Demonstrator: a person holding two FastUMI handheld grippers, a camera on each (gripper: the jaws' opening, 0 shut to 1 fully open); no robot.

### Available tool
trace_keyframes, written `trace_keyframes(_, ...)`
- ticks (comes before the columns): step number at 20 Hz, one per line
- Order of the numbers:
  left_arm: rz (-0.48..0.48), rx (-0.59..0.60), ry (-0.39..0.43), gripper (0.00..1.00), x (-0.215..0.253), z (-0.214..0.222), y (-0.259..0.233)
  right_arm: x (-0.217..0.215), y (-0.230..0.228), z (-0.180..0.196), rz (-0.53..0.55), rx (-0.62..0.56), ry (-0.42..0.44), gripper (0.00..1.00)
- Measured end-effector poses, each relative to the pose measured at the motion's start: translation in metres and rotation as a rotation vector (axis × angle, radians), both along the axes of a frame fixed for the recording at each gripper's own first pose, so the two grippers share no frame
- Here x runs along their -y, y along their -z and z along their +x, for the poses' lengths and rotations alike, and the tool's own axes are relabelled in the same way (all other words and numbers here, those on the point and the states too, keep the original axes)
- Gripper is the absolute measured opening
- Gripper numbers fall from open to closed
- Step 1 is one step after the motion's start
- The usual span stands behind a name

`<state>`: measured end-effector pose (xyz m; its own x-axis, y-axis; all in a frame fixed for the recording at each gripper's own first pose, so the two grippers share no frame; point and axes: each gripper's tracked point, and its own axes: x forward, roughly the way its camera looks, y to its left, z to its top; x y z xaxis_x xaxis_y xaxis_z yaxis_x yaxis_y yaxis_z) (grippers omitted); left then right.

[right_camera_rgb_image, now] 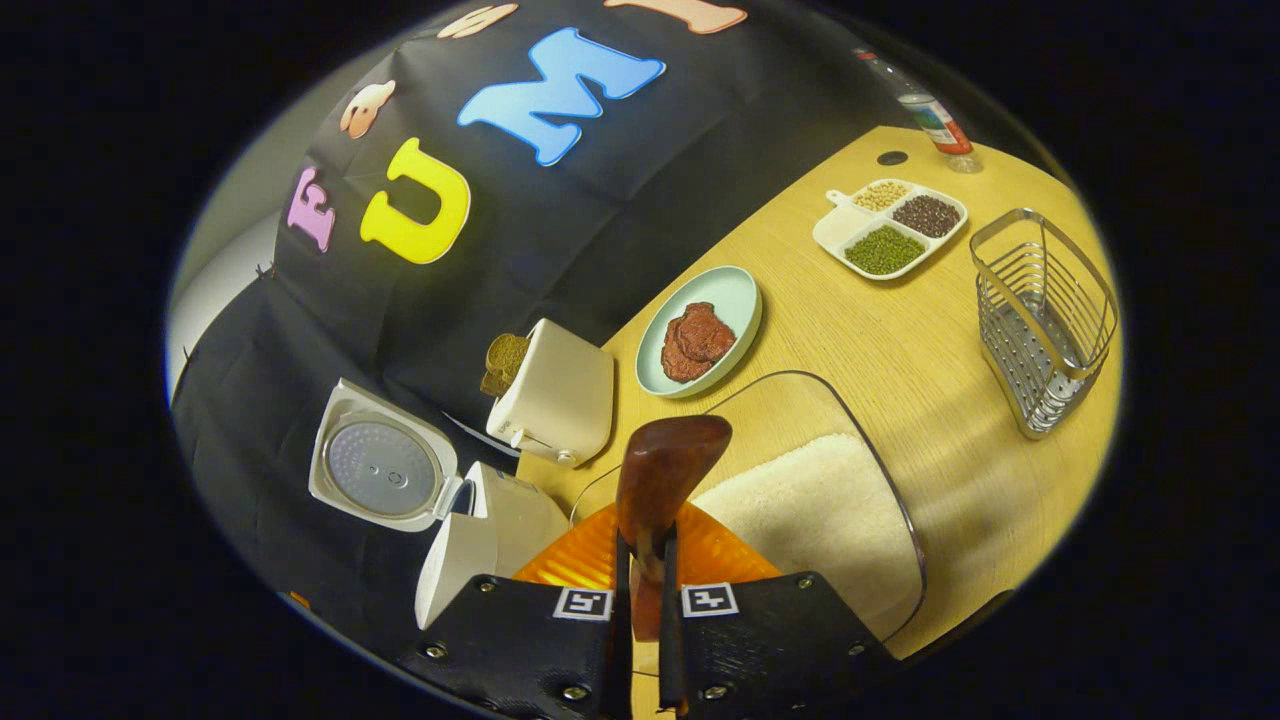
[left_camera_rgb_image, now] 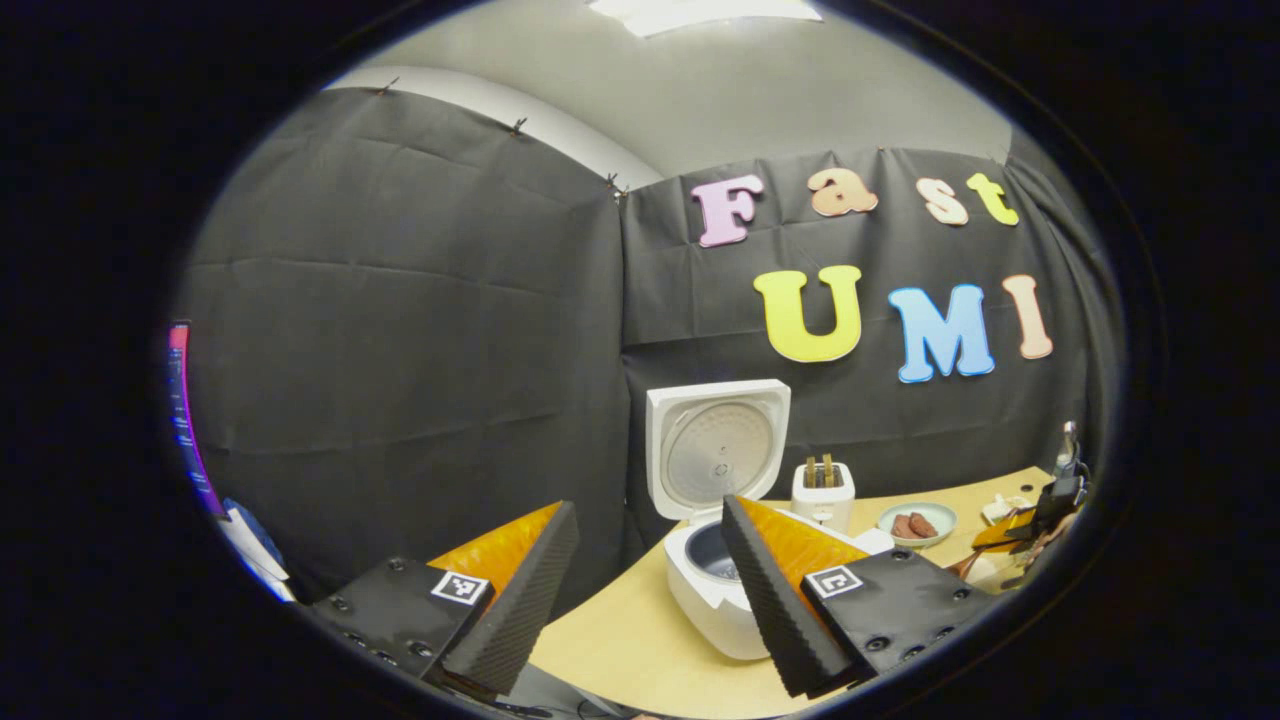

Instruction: Close the left gripper, press the button to open the rice cooker; take a wooden spoon from the chopstick holder with the right hand, scoop a spoonful of rice and pour it into the rice cooker, then put the wooden spoon back into the chopstick holder.

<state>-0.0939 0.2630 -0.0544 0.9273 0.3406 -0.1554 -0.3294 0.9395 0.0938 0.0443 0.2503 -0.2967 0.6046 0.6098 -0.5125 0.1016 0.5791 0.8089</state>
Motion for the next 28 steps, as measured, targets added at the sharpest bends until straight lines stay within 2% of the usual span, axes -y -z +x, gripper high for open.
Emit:
trace_keyframes(8,0.008,0.014,0.005,1.00,0.008,0.003,-0.004,0.031,-0.025,0.022,0.163,-0.027,0.100,0.11)
trace_keyframes(14,-0.015,0.018,0.008,1.00,0.013,0.005,0.000,0.031,-0.064,0.037,0.299,-0.027,0.133,0.11)
trace_keyframes(20,-0.038,0.008,-0.004,1.00,0.009,0.003,0.011,0.009,-0.110,0.047,0.333,0.035,0.092,0.11)
trace_keyframes(21,-0.041,0.008,-0.008,1.00,0.007,0.002,0.012,0.003,-0.118,0.049,0.339,0.047,0.082,0.15)
trace_keyframes(23,-0.048,0.008,-0.018,1.00,0.002,-0.003,0.013,-0.011,-0.132,0.053,0.330,0.077,0.057,0.10)
trace_keyframes(28,-0.062,0.002,-0.062,1.00,-0.016,-0.020,0.021,-0.051,-0.162,0.058,0.326,0.139,-0.005,0.10)
